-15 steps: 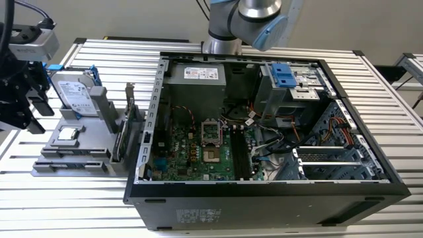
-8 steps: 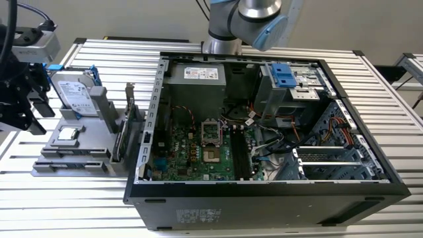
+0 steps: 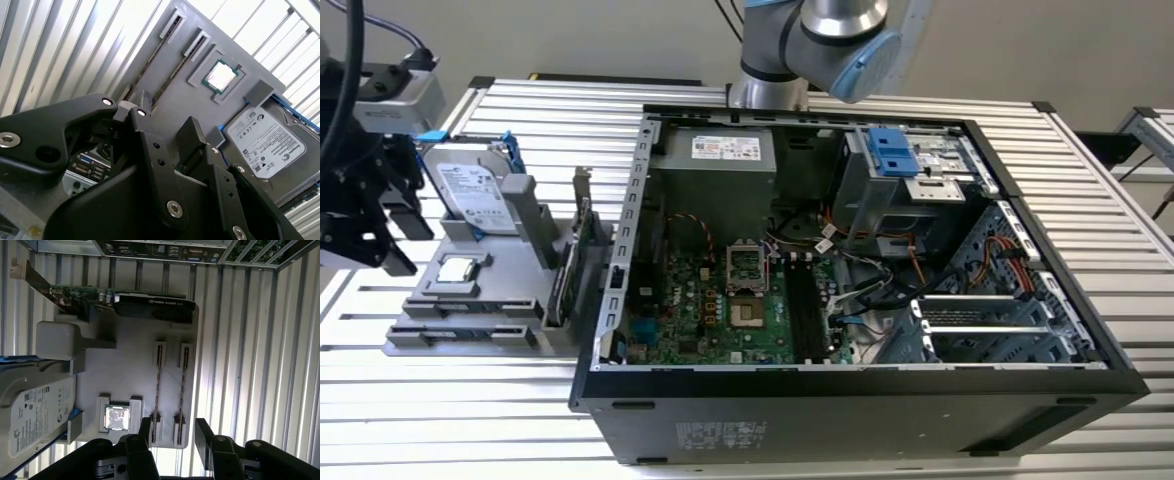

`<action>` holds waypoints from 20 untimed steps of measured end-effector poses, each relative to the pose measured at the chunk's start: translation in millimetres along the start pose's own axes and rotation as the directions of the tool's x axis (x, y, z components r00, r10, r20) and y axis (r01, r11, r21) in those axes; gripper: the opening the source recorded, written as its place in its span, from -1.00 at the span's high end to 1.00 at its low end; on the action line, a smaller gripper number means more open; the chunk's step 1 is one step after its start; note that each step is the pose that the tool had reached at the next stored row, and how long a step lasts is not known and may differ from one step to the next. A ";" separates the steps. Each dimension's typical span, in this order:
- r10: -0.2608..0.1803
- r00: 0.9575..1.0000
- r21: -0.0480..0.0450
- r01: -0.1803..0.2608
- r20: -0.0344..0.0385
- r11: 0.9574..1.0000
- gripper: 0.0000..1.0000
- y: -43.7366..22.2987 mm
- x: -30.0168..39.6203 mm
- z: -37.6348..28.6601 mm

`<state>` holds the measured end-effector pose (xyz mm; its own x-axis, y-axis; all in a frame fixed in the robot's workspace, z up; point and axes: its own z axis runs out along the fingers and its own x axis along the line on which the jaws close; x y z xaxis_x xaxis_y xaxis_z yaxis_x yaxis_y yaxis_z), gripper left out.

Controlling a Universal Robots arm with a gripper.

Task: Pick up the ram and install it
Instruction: 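Pick up the ram and move it above insertion slot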

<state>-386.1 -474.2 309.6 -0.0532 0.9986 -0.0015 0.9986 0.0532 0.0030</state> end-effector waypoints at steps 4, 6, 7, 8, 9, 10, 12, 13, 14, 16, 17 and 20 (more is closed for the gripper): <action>-0.003 1.000 0.000 0.003 0.000 1.000 -1.00 -0.1 0.1 2.9; -0.005 1.000 0.000 0.005 0.000 1.000 -1.00 0.0 0.0 4.4; -0.006 1.000 0.000 0.006 0.000 1.000 -1.00 0.0 0.0 5.2; -0.006 1.000 0.000 0.006 0.000 1.000 -1.00 -0.1 0.0 5.9; -0.007 1.000 0.000 0.007 0.000 1.000 -1.00 0.0 0.0 6.7; -0.007 1.000 0.000 0.007 0.000 1.000 -1.00 0.0 0.0 7.5; -0.009 1.000 0.000 0.009 0.000 1.000 -1.00 0.0 0.0 8.9; -0.009 1.000 0.000 0.009 0.000 1.000 -1.00 0.0 0.0 9.6; -0.009 1.000 0.000 0.009 0.000 1.000 -1.00 0.0 0.0 10.2; -0.010 1.000 0.000 0.010 0.000 1.000 -1.00 -0.1 0.0 11.8; -0.011 1.000 0.000 0.011 0.000 1.000 -1.00 0.0 0.0 12.4; -0.012 1.000 0.000 0.012 0.000 1.000 -1.00 -0.1 0.0 14.6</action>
<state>-386.1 -474.2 295.0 -0.0650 0.9979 -0.0015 0.9979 0.0650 0.0029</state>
